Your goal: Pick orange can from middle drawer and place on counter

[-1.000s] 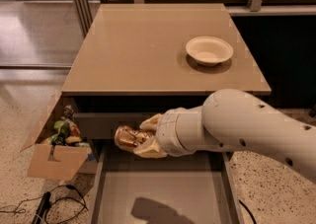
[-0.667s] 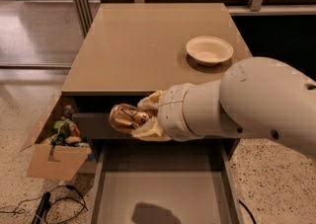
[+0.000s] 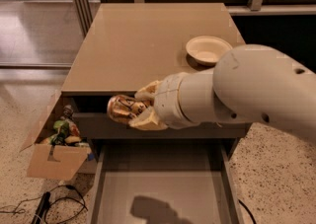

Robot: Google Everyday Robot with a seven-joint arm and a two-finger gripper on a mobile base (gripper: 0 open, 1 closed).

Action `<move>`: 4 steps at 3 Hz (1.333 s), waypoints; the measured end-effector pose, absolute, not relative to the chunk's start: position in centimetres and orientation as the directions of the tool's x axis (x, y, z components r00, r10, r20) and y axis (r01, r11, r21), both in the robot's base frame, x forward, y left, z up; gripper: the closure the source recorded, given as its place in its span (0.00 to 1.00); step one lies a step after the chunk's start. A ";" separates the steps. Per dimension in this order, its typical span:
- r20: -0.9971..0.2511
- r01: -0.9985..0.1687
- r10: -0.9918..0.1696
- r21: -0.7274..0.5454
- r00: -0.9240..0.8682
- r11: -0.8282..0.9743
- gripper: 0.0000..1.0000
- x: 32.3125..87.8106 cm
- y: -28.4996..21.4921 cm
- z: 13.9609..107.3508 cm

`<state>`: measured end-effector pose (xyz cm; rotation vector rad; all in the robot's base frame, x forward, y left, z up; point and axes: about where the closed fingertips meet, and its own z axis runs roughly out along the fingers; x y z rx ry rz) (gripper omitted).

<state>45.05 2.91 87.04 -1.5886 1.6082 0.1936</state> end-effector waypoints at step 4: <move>-0.651 -0.832 -0.722 -0.519 0.237 0.195 1.00 60.9 4.9 90.0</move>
Offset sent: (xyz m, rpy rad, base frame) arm 0.1563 0.0276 0.0520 0.0625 -0.1312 0.0310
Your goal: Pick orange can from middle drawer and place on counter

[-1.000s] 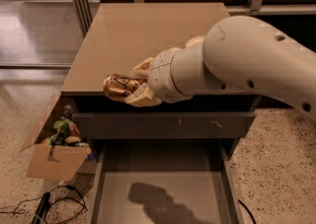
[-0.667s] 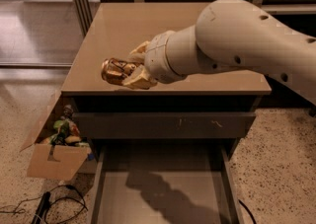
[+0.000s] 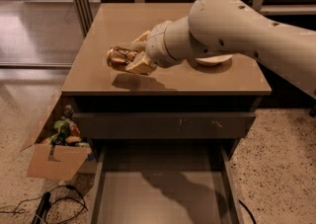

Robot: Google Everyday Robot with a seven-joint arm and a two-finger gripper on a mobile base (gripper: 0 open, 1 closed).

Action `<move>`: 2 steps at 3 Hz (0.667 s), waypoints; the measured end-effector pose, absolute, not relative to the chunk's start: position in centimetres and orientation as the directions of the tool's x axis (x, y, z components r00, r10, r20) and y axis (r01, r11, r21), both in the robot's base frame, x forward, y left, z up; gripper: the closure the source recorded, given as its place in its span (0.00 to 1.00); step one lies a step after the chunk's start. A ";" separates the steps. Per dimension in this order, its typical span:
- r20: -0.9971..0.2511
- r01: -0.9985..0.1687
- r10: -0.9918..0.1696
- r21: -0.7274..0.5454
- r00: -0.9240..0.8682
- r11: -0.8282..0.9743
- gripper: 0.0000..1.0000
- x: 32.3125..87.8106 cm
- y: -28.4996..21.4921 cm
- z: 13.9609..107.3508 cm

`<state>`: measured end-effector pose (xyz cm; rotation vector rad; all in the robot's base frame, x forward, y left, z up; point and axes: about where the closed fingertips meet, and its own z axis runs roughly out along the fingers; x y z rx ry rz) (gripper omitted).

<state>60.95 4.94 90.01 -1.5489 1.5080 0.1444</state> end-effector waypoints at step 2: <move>-0.485 -0.814 -0.841 -0.572 0.240 0.097 1.00 67.4 2.4 91.0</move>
Offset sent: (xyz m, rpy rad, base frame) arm 0.0917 -0.0453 0.0168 -0.2748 -0.0410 -0.0263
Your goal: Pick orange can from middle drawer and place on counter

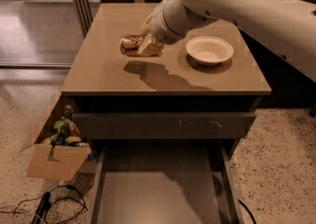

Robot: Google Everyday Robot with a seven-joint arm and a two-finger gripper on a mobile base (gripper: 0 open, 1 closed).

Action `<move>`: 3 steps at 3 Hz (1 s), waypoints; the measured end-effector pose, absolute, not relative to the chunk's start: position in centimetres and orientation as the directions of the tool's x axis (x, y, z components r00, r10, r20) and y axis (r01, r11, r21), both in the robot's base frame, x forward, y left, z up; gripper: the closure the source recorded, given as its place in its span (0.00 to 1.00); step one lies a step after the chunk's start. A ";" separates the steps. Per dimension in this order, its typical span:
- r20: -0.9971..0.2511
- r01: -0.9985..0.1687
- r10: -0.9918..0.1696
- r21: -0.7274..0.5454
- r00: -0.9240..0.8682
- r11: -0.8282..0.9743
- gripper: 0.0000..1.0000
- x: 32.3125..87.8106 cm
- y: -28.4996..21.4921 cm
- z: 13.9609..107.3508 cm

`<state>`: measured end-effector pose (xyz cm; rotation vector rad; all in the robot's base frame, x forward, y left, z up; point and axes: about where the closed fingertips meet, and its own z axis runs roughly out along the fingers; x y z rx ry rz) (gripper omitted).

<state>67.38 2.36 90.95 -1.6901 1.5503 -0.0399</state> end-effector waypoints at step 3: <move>-0.607 -0.835 -0.769 -0.516 0.201 0.189 1.00 66.6 -0.4 86.8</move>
Offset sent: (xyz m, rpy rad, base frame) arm -0.0102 -0.0425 -0.0495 0.1905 0.0590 -0.0339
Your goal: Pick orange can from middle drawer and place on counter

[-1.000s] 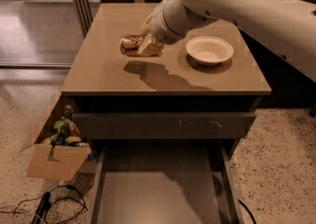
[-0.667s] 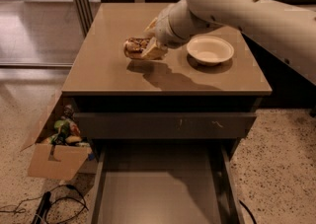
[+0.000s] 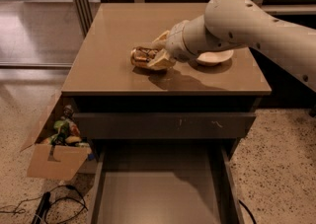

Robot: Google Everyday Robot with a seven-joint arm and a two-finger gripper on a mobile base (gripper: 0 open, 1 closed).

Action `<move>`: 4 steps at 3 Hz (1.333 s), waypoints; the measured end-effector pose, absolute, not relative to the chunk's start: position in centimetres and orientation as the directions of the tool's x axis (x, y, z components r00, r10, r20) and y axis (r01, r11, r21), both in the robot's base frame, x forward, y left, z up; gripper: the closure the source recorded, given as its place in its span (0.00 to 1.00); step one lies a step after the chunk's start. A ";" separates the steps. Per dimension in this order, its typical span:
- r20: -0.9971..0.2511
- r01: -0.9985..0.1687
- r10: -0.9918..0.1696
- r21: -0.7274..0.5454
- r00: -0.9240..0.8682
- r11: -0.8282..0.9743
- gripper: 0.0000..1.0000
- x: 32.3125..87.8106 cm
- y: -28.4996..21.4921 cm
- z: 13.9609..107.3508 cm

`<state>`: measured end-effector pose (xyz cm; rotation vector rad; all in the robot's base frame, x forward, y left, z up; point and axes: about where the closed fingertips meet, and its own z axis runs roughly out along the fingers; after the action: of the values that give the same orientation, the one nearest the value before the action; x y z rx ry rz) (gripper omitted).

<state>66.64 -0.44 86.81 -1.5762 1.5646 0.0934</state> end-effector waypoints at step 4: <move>-0.613 -0.836 -0.765 -0.513 0.199 0.194 0.27 66.6 -0.5 86.7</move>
Offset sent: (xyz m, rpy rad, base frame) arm -0.0007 -0.0009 -0.0010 0.0063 0.0019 -0.0018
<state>66.56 -0.51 86.71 -1.5703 1.5656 0.0989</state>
